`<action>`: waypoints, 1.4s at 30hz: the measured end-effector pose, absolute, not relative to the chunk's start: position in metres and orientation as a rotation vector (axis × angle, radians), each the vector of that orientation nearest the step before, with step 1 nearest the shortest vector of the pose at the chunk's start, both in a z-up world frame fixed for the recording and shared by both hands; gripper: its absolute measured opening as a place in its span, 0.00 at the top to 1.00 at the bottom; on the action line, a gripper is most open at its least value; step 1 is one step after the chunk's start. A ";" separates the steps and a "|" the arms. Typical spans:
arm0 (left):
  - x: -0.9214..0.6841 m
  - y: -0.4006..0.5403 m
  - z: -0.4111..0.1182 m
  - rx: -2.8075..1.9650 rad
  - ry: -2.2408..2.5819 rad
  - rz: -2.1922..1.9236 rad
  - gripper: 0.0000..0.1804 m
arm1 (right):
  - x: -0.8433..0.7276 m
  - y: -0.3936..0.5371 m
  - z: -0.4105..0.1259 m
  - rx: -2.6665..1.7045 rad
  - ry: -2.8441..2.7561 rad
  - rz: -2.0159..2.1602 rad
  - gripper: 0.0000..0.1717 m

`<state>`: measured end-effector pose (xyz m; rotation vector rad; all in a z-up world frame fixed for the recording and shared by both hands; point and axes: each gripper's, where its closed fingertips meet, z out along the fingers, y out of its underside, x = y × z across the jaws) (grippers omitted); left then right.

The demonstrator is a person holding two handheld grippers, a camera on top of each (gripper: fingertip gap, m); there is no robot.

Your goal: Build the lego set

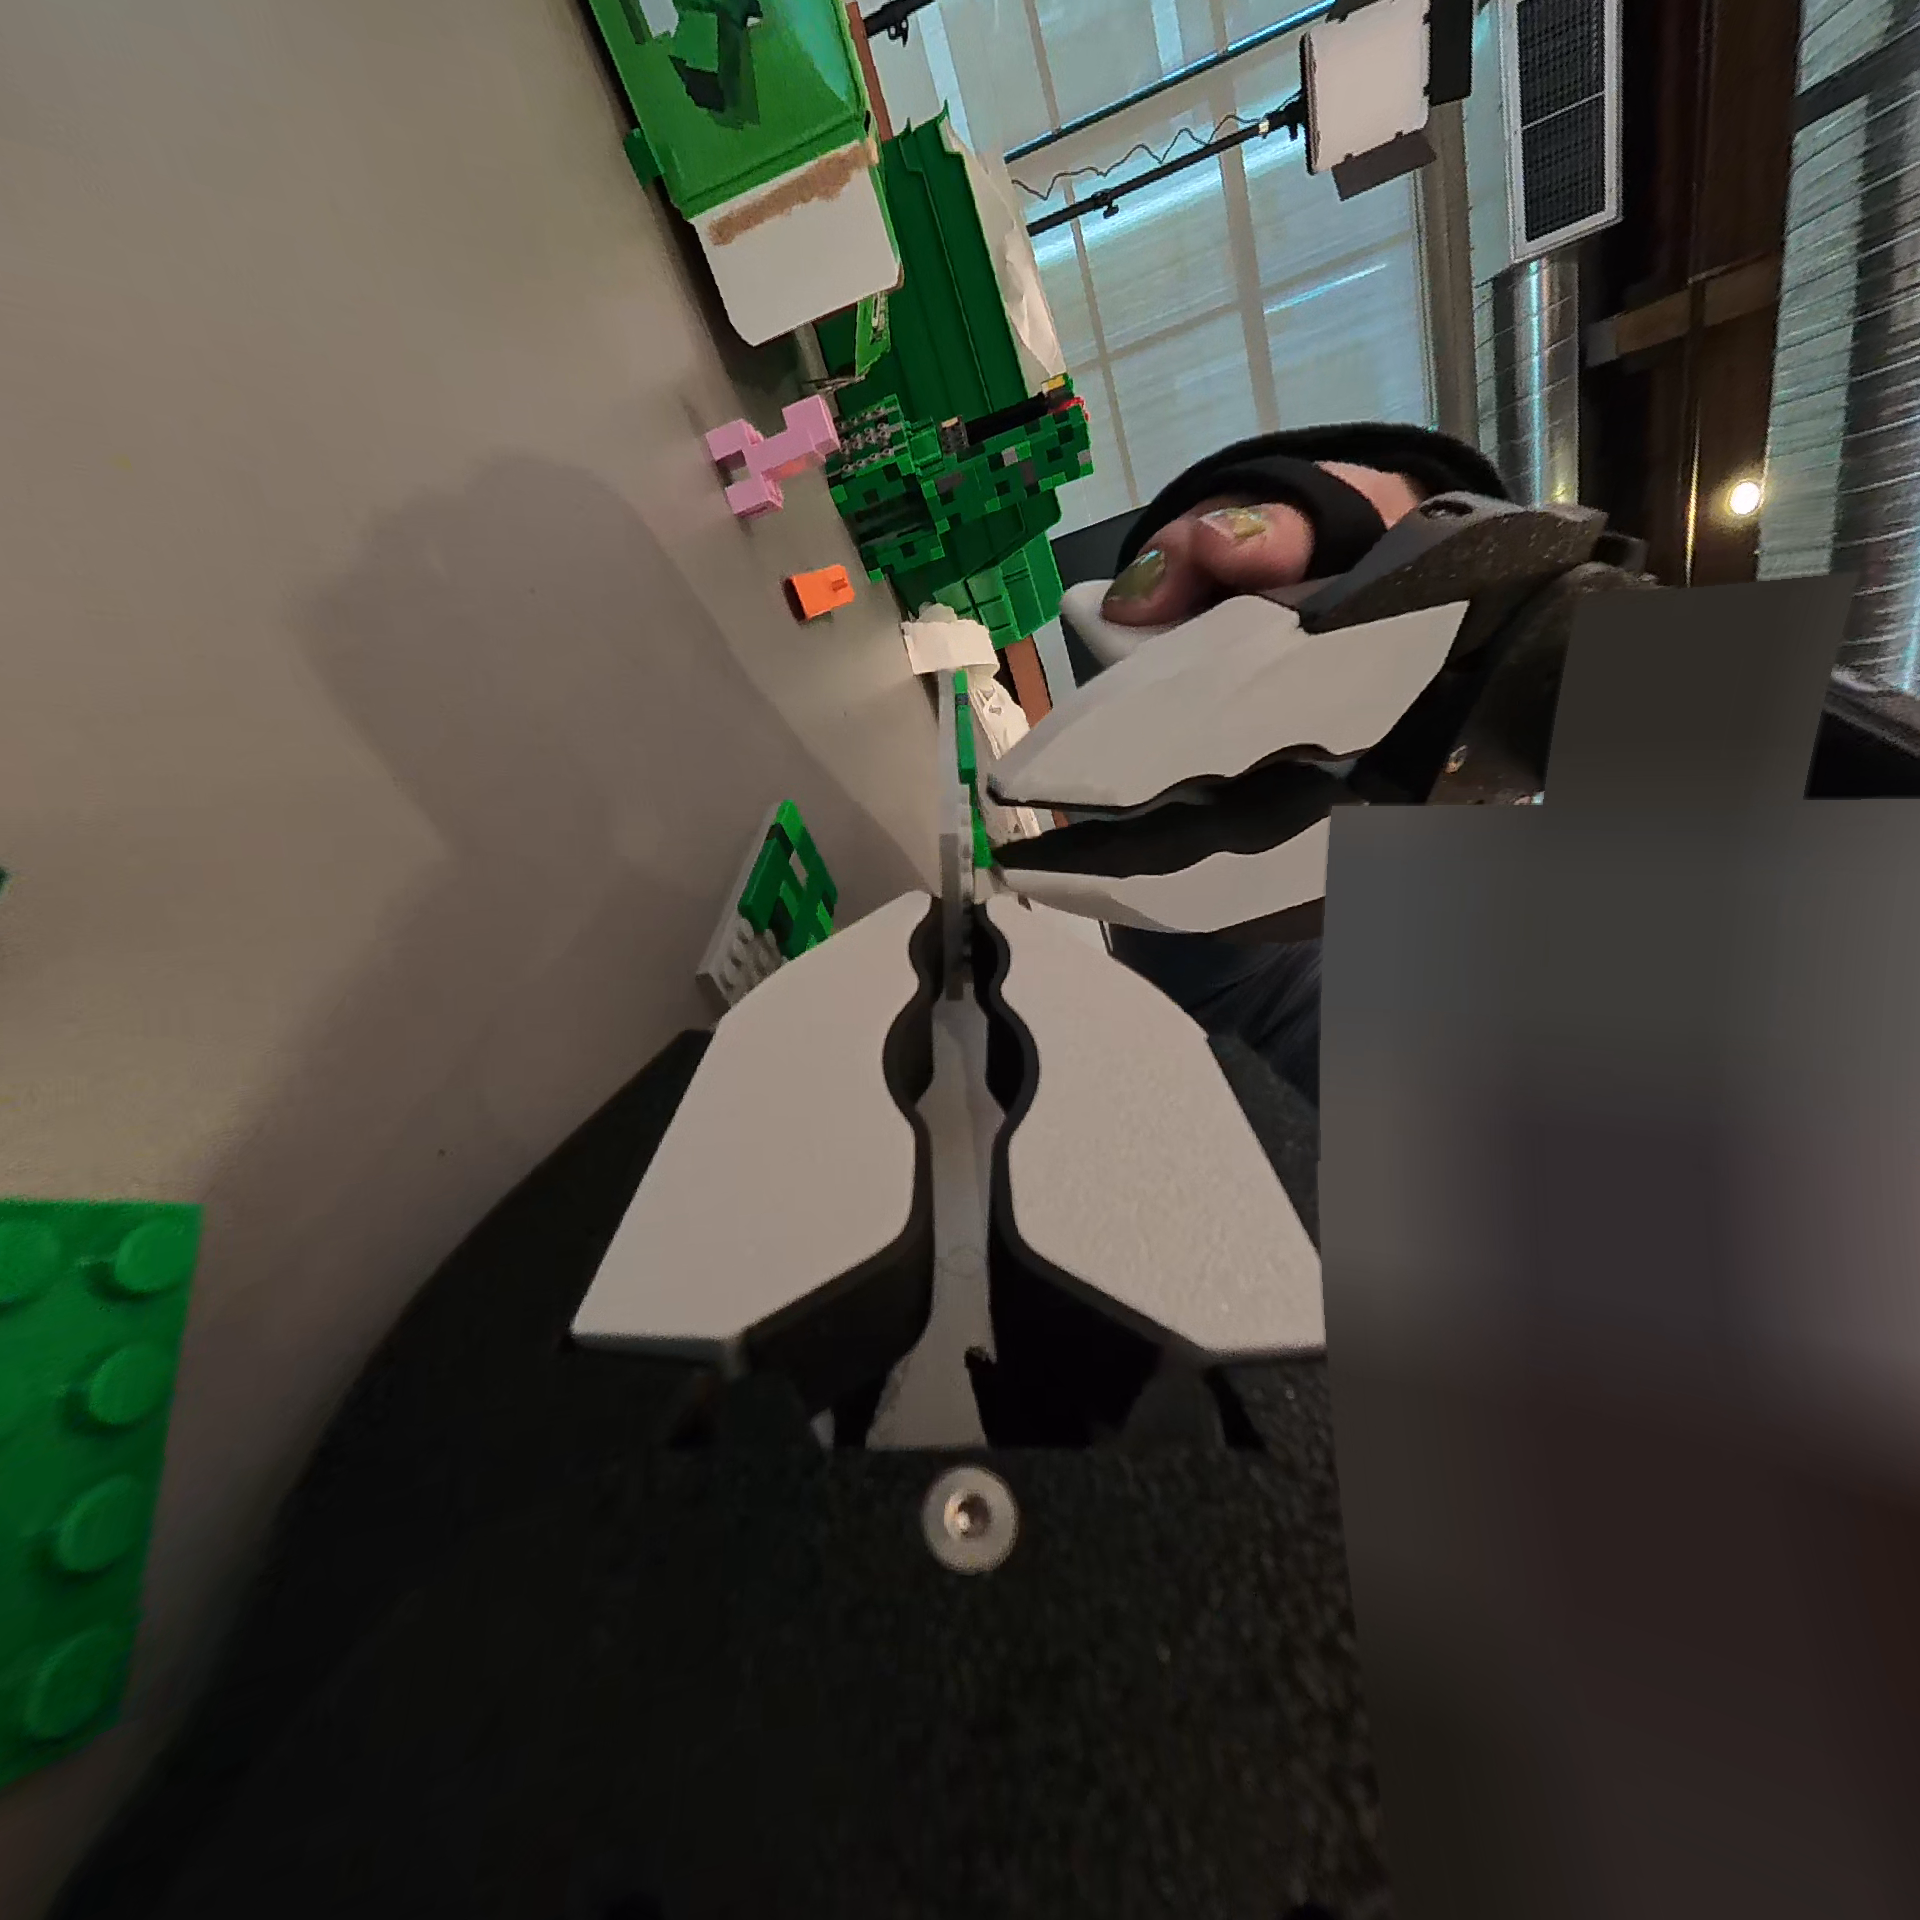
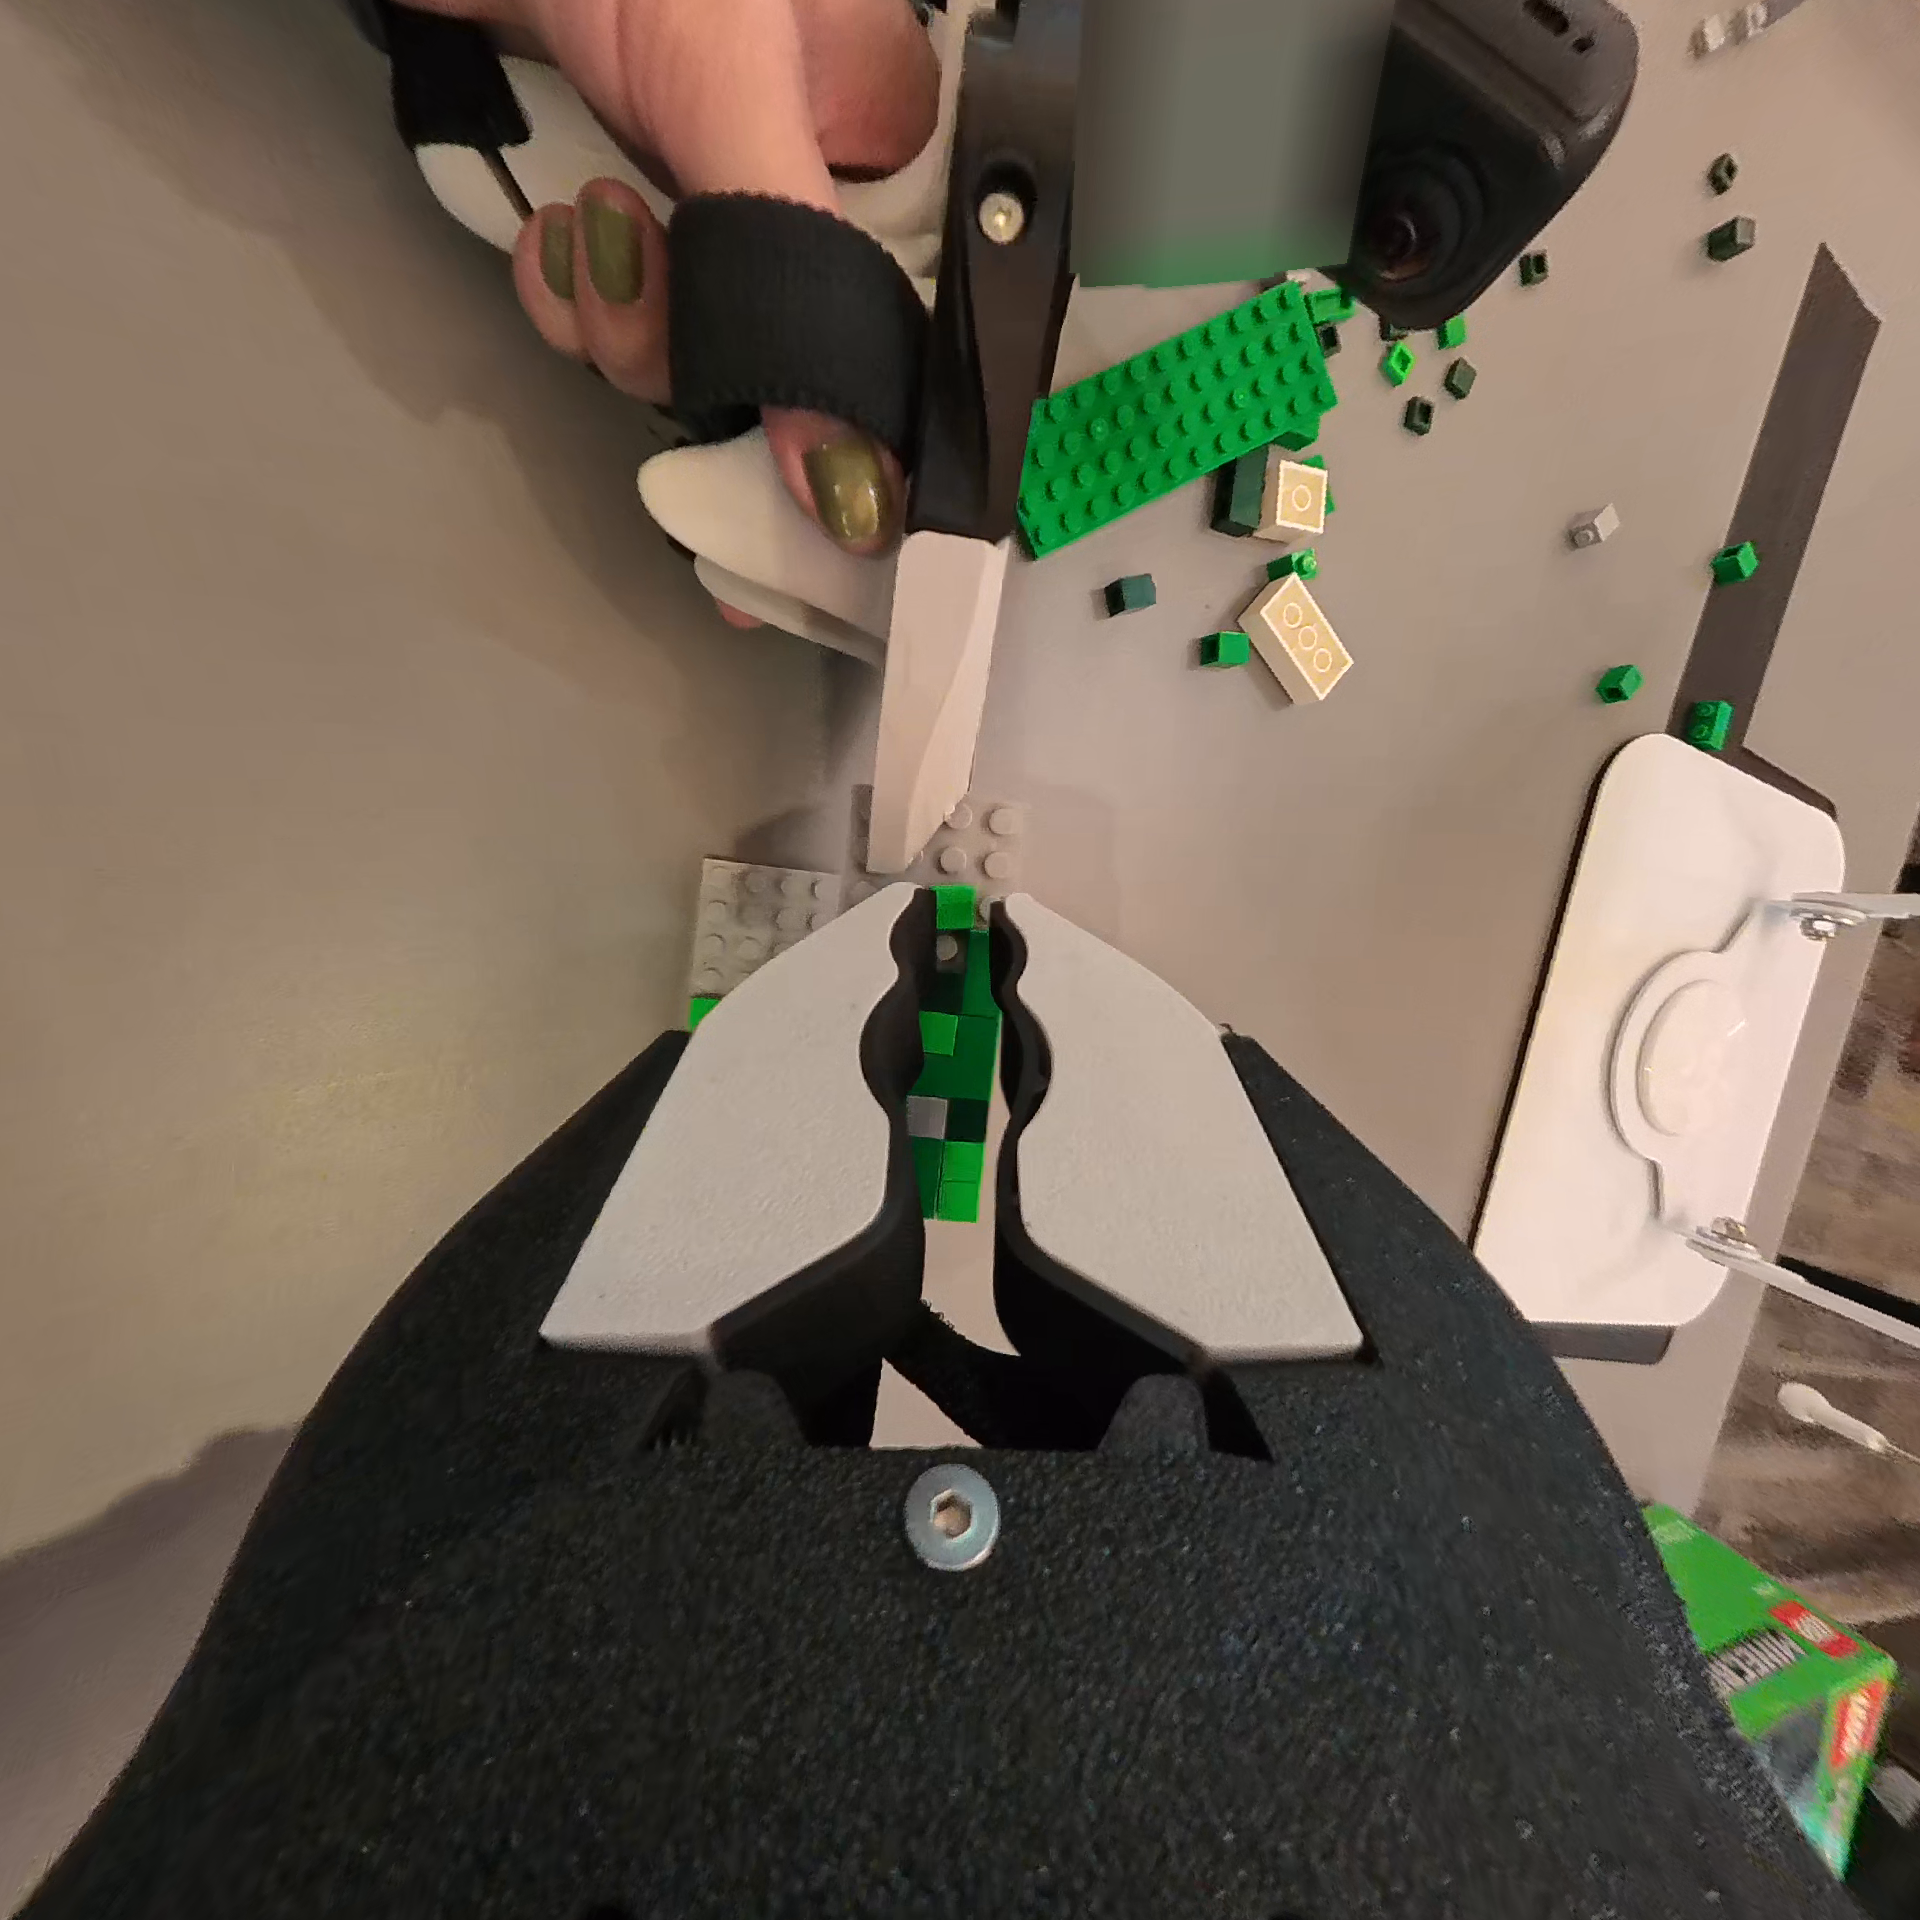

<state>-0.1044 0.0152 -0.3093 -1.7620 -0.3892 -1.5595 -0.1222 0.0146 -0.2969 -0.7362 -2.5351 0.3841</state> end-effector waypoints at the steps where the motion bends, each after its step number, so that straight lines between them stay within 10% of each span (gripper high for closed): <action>1: -0.103 0.015 -0.309 -1.766 -0.383 -1.564 0.98 | -0.121 0.014 -0.297 -0.732 -2.546 0.396 0.95; 42: -0.093 0.009 -0.310 -1.807 -0.315 -1.602 0.98 | -0.116 0.015 -0.286 -0.924 -2.563 0.512 0.90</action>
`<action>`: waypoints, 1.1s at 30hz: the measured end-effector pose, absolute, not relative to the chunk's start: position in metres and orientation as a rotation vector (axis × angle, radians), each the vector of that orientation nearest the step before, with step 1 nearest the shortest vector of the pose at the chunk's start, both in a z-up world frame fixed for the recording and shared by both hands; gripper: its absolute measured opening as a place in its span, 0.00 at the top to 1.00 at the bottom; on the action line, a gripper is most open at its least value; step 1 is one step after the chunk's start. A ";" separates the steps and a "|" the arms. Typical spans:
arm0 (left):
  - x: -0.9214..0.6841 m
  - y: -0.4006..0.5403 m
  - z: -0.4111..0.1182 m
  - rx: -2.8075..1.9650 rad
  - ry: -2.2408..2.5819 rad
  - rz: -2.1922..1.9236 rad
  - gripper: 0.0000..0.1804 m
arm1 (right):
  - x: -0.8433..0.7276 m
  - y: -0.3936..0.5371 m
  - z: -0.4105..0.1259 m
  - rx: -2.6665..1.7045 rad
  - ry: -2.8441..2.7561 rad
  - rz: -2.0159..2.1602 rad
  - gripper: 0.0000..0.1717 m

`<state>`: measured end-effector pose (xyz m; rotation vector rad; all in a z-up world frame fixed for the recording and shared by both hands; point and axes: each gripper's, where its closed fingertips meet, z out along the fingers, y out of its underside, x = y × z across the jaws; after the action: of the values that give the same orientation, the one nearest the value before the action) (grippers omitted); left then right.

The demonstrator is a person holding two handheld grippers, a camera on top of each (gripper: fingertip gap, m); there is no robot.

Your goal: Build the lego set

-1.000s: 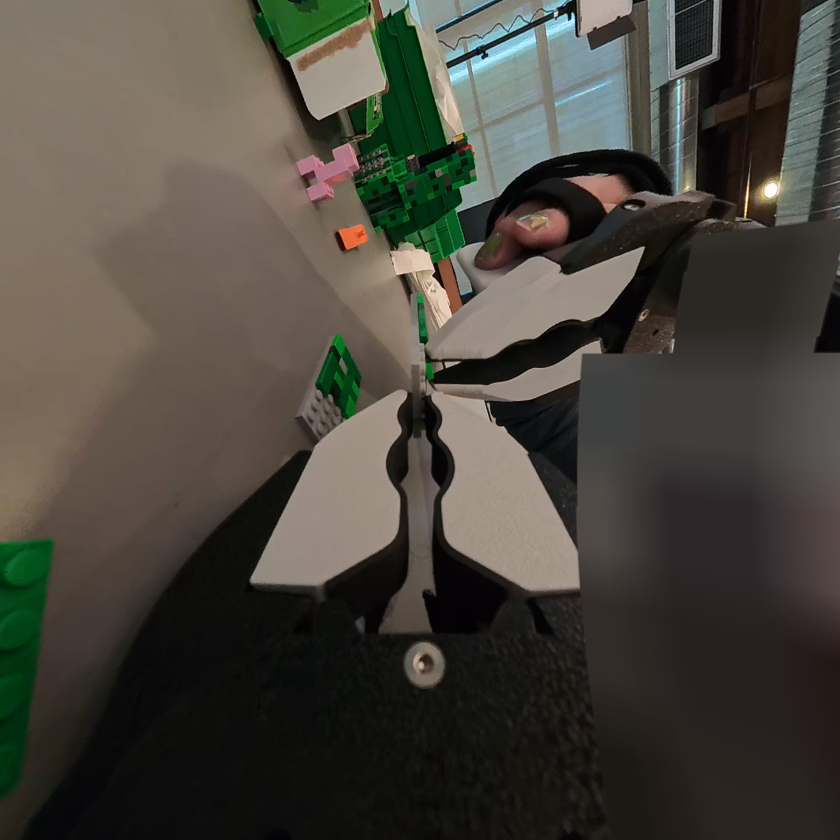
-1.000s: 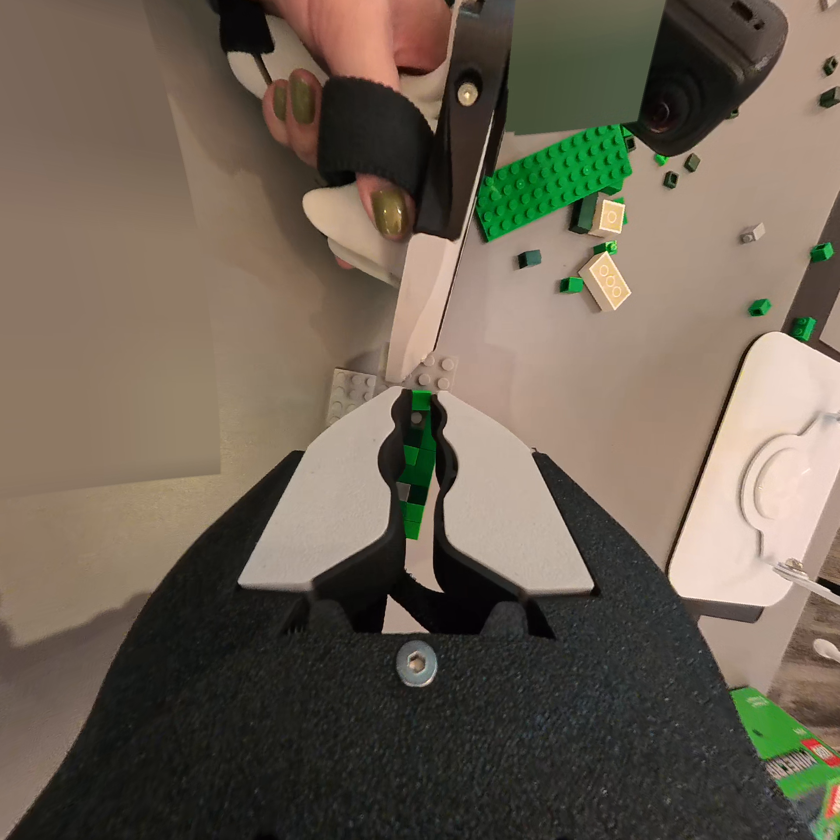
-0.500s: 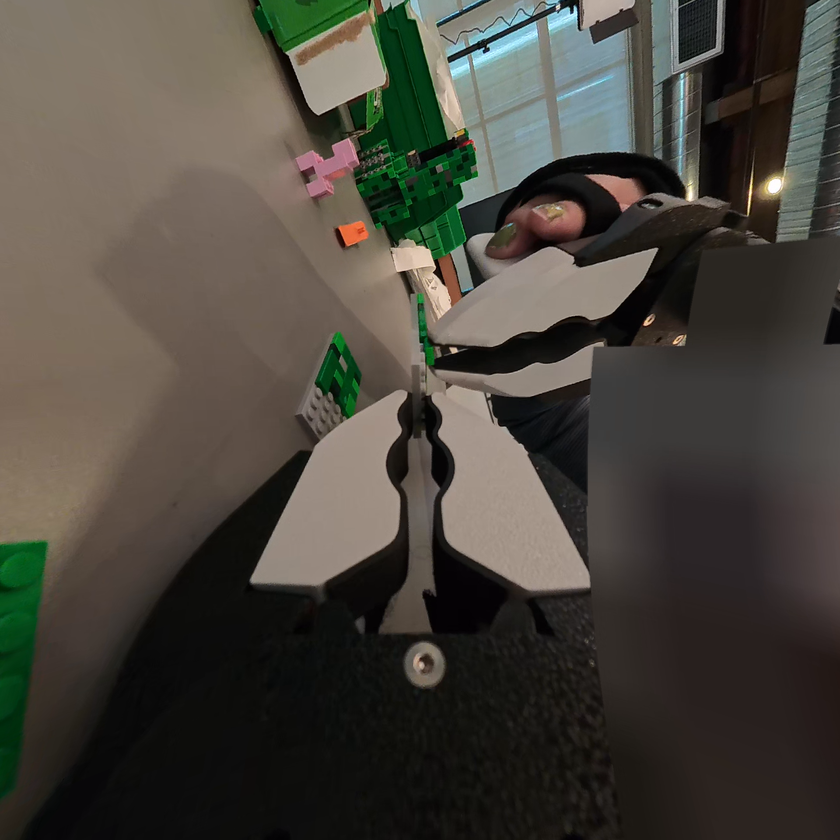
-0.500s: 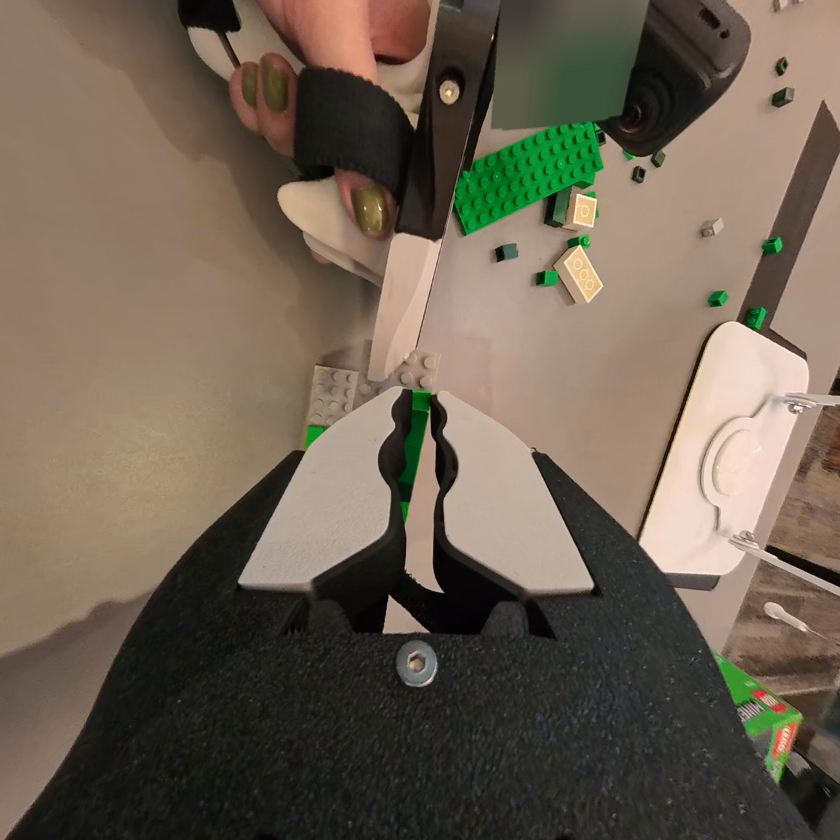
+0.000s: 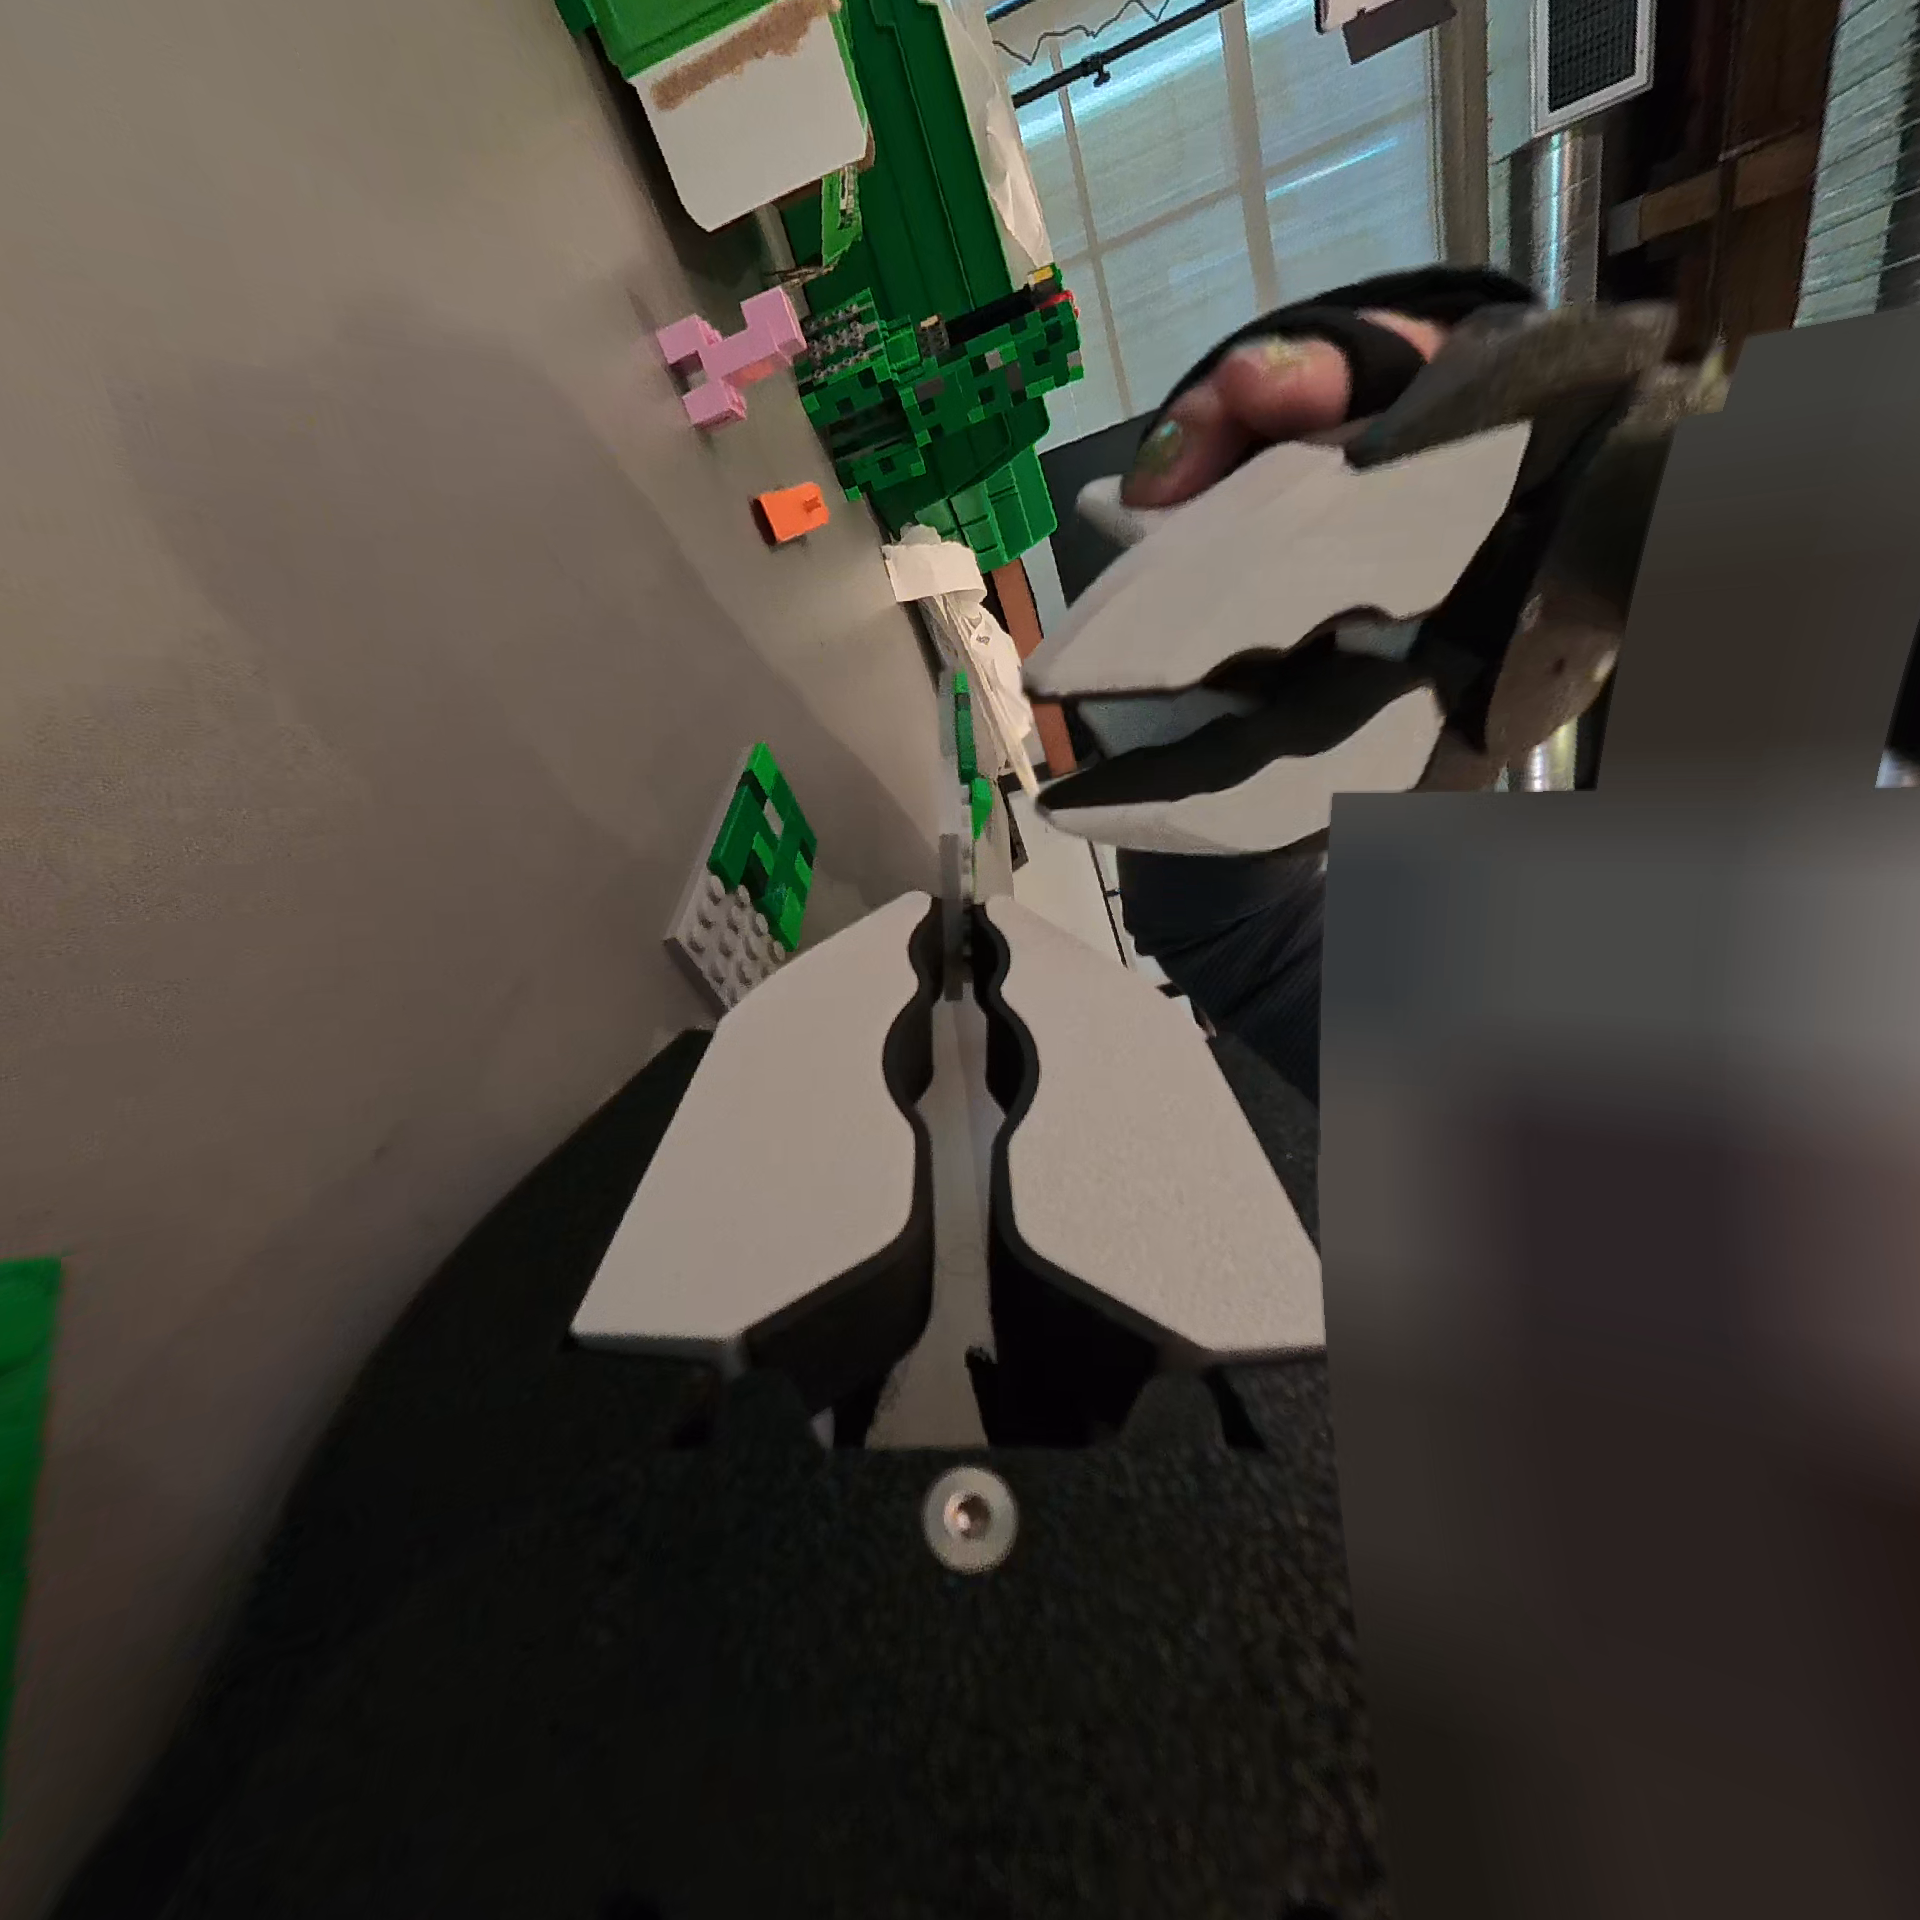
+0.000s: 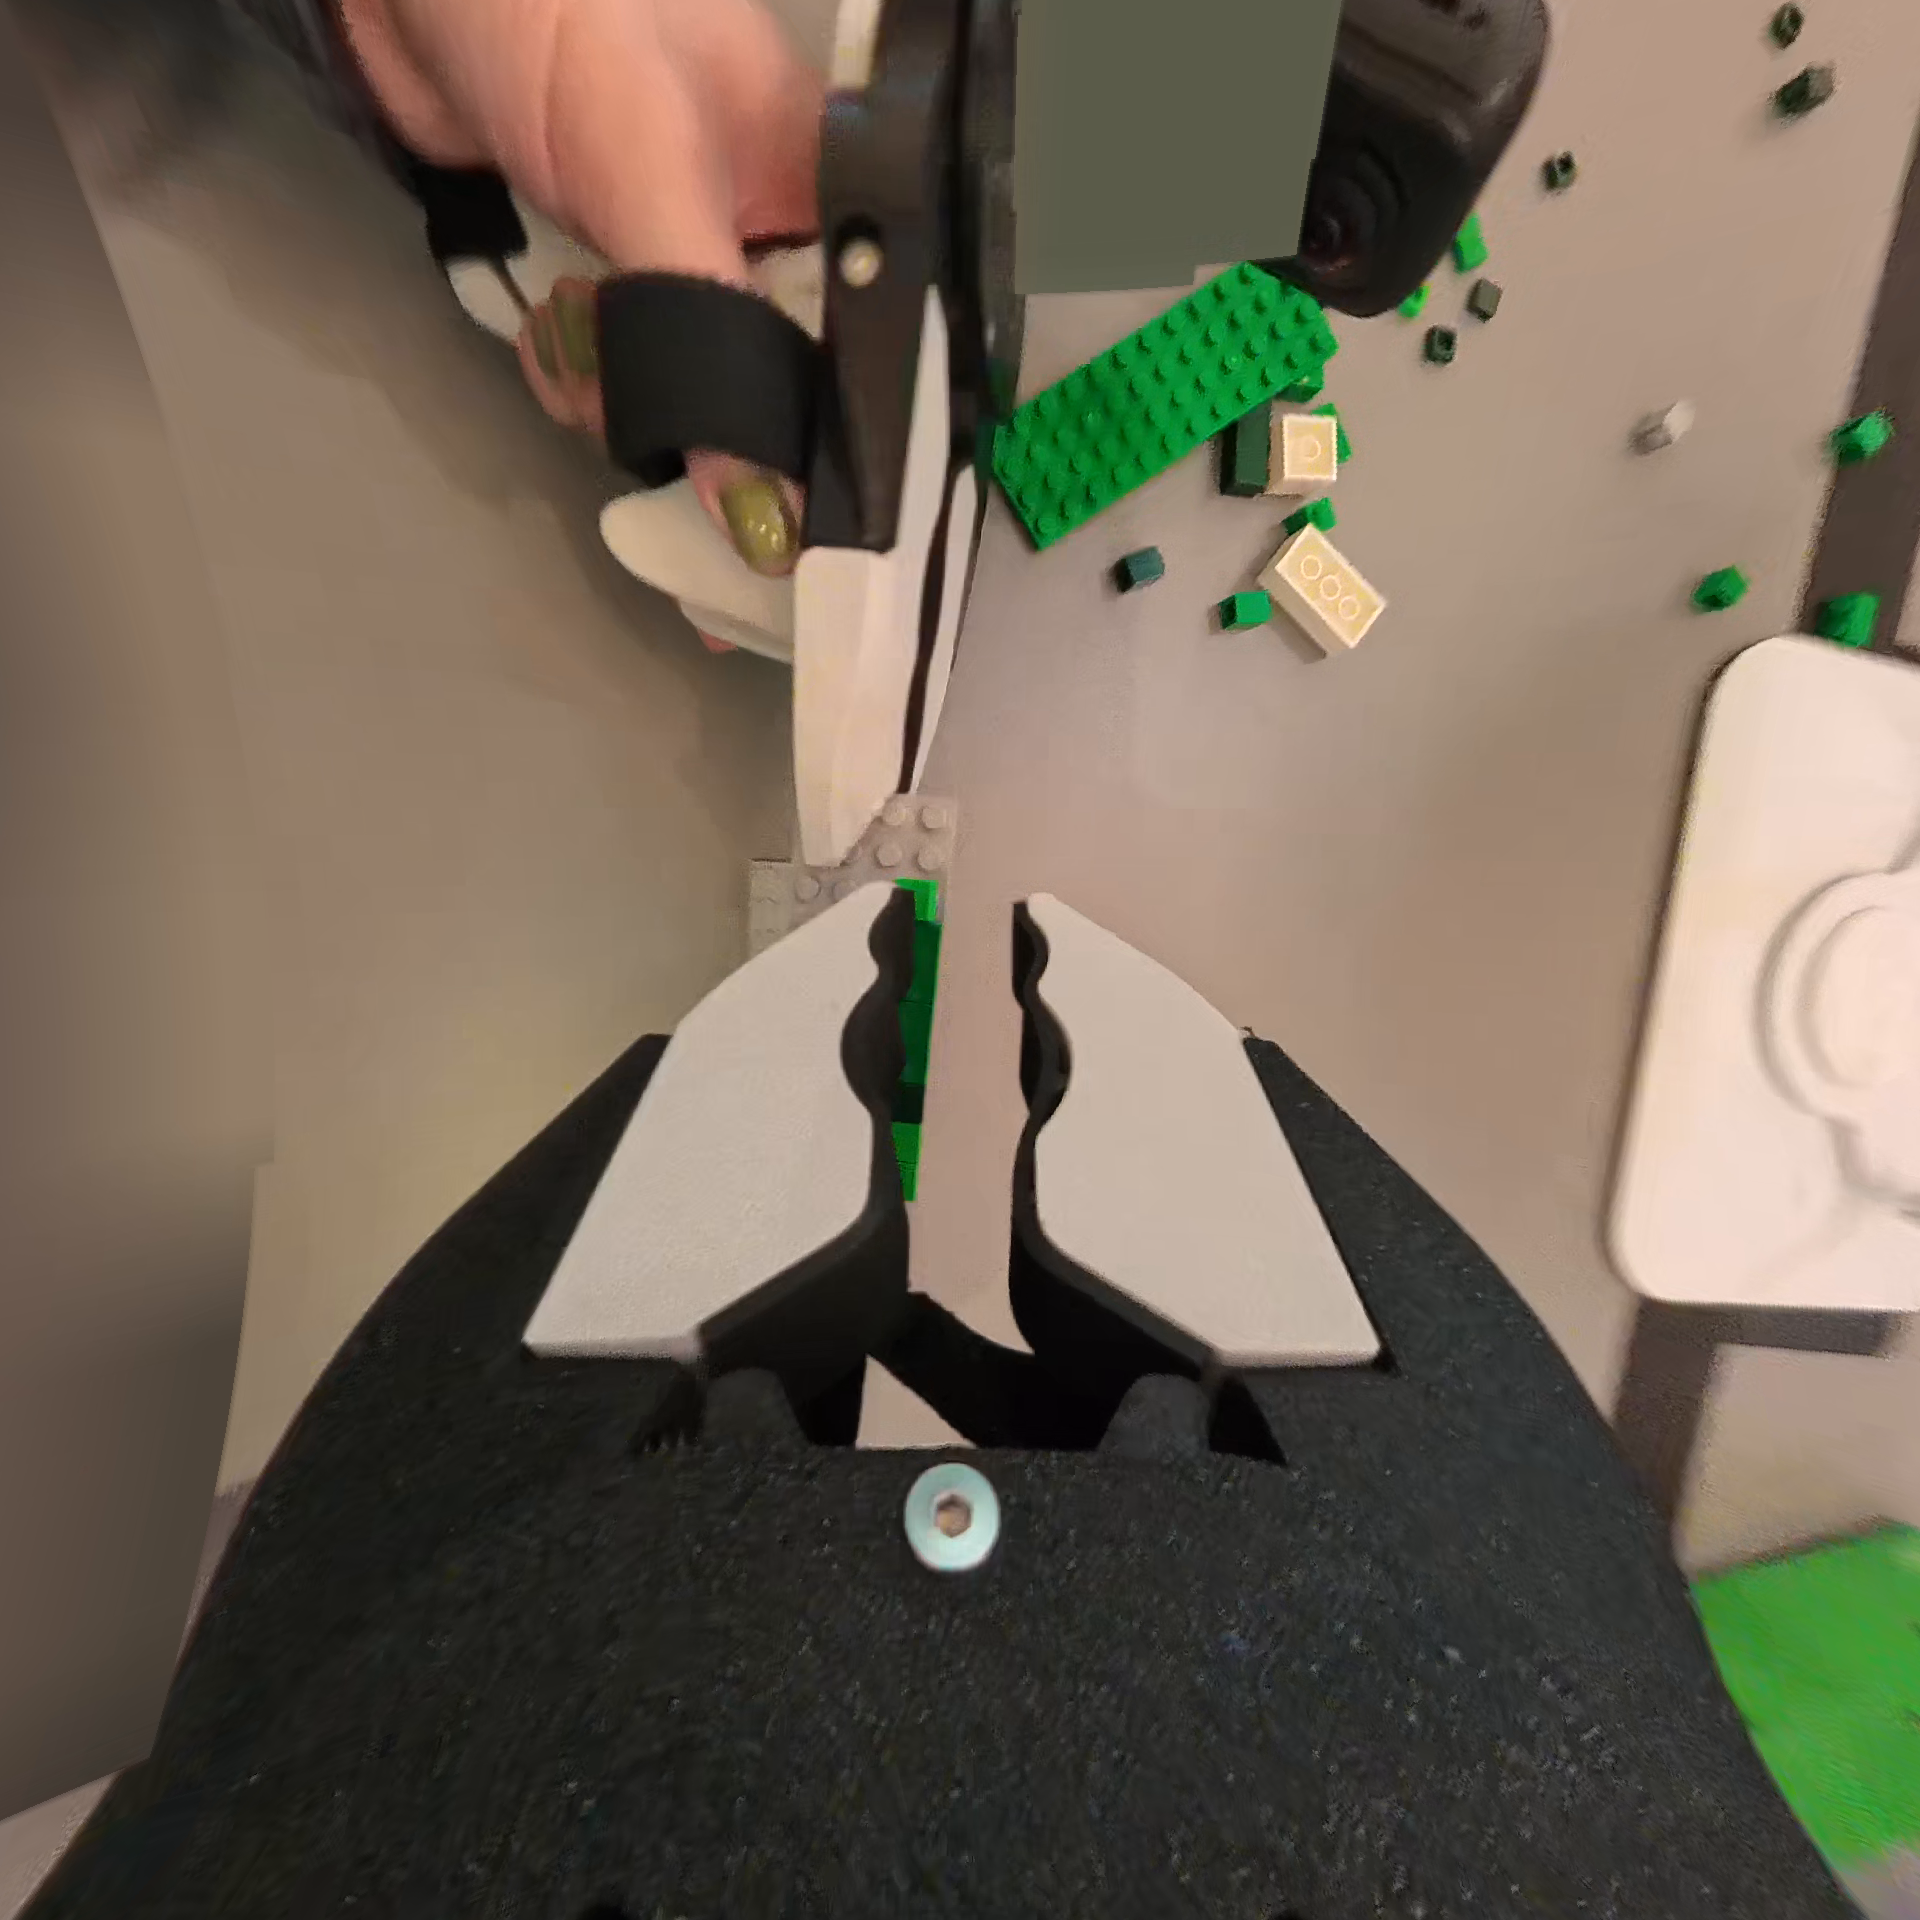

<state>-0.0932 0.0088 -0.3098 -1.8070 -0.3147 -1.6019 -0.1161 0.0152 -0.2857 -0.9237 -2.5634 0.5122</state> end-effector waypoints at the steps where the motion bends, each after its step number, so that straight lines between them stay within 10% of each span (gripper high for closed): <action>1: -0.092 0.008 -0.310 -1.813 -0.304 -1.605 0.98 | -0.116 0.015 -0.283 -1.001 -2.571 0.596 0.88; 33: -0.071 -0.006 -0.310 -1.883 -0.119 -1.650 0.98 | -0.085 -0.003 -0.292 -1.601 -2.837 1.331 0.96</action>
<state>-0.0707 -0.0059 -0.3099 -1.8827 -0.1189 -1.6495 -0.0853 -0.0028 -0.2923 -1.6013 -2.8367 1.3314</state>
